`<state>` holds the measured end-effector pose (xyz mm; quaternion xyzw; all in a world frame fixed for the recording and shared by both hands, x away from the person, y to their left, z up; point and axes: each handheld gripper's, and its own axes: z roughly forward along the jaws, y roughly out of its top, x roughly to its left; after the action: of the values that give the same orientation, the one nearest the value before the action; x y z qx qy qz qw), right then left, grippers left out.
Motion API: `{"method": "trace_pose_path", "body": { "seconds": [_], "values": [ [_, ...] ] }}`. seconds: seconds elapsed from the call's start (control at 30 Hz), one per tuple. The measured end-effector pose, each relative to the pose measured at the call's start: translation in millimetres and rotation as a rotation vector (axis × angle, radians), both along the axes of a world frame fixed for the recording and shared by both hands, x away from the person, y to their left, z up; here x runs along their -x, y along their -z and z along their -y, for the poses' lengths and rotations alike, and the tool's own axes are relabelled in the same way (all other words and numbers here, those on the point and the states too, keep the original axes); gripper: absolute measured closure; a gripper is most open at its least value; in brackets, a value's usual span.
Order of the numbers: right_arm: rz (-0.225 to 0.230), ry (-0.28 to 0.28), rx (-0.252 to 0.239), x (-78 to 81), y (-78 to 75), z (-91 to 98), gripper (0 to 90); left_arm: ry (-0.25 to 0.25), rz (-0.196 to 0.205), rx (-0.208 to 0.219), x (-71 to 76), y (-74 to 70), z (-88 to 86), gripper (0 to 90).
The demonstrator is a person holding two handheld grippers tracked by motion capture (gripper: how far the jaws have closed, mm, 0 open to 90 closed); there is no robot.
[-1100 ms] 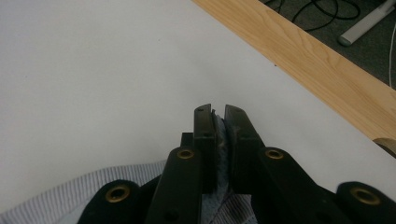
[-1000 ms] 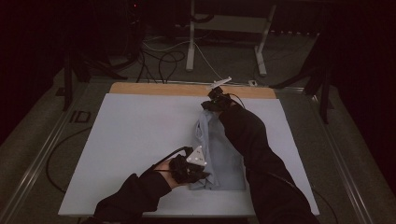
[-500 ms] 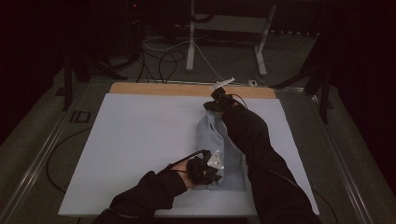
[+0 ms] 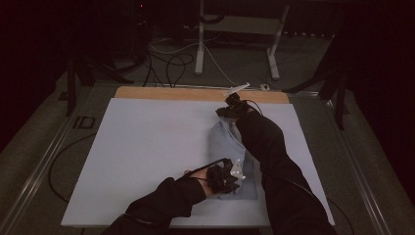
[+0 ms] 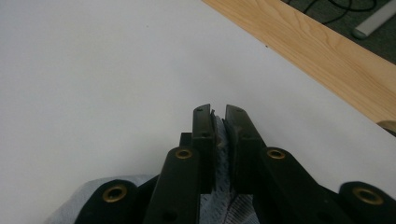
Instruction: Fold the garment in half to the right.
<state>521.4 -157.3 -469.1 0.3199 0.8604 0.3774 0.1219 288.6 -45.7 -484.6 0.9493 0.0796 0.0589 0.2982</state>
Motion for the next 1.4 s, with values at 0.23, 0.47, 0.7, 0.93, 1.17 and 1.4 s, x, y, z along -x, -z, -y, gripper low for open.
{"method": "trace_pose_path", "body": {
  "seconds": [0.23,0.47,0.7,0.93,1.17,1.4],
  "values": [
    [0.012,-0.001,-0.016,0.1,0.4,4.4,82.1,0.007,-0.013,-0.011,-3.5,5.1,10.6,86.9],
    [0.022,0.039,-0.039,1.5,-1.9,23.2,51.7,0.022,-0.025,-0.015,-4.3,6.6,16.0,85.3],
    [0.011,0.035,-0.117,6.6,-7.5,39.6,16.3,0.060,-0.070,0.023,-0.7,3.4,19.0,66.9],
    [0.020,0.046,-0.137,12.7,-10.8,46.7,10.8,0.058,-0.048,0.049,1.4,-4.7,17.2,51.4],
    [0.018,0.026,-0.154,20.6,-12.8,48.1,10.1,0.064,-0.037,0.078,2.7,-11.2,12.8,44.8],
    [0.024,0.009,-0.145,27.7,-13.6,47.4,10.0,0.049,-0.040,0.084,1.9,-17.1,6.1,43.8]
  ]
}}
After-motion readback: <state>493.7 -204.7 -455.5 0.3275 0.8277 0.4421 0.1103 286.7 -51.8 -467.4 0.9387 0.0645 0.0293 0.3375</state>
